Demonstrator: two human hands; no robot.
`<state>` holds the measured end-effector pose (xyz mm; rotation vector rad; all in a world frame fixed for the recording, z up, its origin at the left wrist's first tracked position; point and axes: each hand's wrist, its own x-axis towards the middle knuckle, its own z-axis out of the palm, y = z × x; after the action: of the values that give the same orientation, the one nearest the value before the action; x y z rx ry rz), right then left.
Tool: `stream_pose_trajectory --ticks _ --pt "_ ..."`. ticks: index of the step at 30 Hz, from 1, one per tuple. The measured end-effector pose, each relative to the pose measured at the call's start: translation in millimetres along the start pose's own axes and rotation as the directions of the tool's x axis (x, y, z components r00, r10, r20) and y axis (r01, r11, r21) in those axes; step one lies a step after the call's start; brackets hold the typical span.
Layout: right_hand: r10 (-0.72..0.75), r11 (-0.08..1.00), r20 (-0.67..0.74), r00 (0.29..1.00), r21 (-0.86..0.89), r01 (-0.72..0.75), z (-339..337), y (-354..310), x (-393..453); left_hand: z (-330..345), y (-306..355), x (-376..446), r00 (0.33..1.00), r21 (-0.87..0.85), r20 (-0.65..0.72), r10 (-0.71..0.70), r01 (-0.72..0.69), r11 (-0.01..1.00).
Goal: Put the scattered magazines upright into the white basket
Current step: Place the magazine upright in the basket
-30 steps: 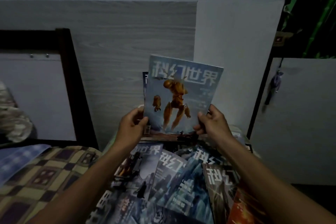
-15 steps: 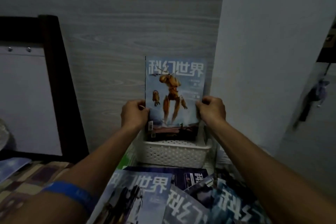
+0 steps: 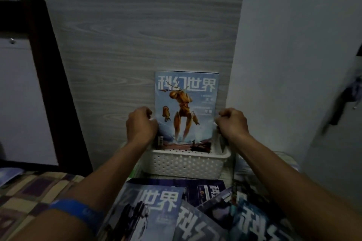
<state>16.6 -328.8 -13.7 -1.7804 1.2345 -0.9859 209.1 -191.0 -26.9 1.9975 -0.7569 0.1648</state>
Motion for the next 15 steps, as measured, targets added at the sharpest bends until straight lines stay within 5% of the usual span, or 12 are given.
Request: stream_pose_trajectory --ticks 3,6,10,12,13,15 --pt "-0.046 0.999 0.066 0.997 -0.017 0.047 -33 5 -31 -18 13 -27 0.988 -0.003 -0.012 0.155 -0.155 0.988" --pt "-0.074 0.994 0.147 0.986 -0.067 0.084 -79 18 -73 -32 38 -81 0.93 -0.103 0.156 0.333 -0.32 0.942" --pt "-0.047 0.986 0.331 0.942 -0.134 0.096 -143 36 -132 -37 73 -161 0.7 -0.17 0.545 0.46 -0.445 0.879" --pt "-0.042 0.964 0.392 0.919 -0.225 0.14 -171 44 -158 -36 87 -193 0.571 -0.099 0.708 0.415 -0.502 0.859" --pt "-0.049 0.944 0.41 0.911 -0.28 0.177 -182 47 -169 -36 91 -206 0.546 -0.056 0.743 0.386 -0.525 0.85" --pt "-0.091 0.888 0.402 0.911 -0.382 0.258 -205 52 -192 -39 94 -234 0.606 0.026 0.659 0.446 -0.611 0.791"
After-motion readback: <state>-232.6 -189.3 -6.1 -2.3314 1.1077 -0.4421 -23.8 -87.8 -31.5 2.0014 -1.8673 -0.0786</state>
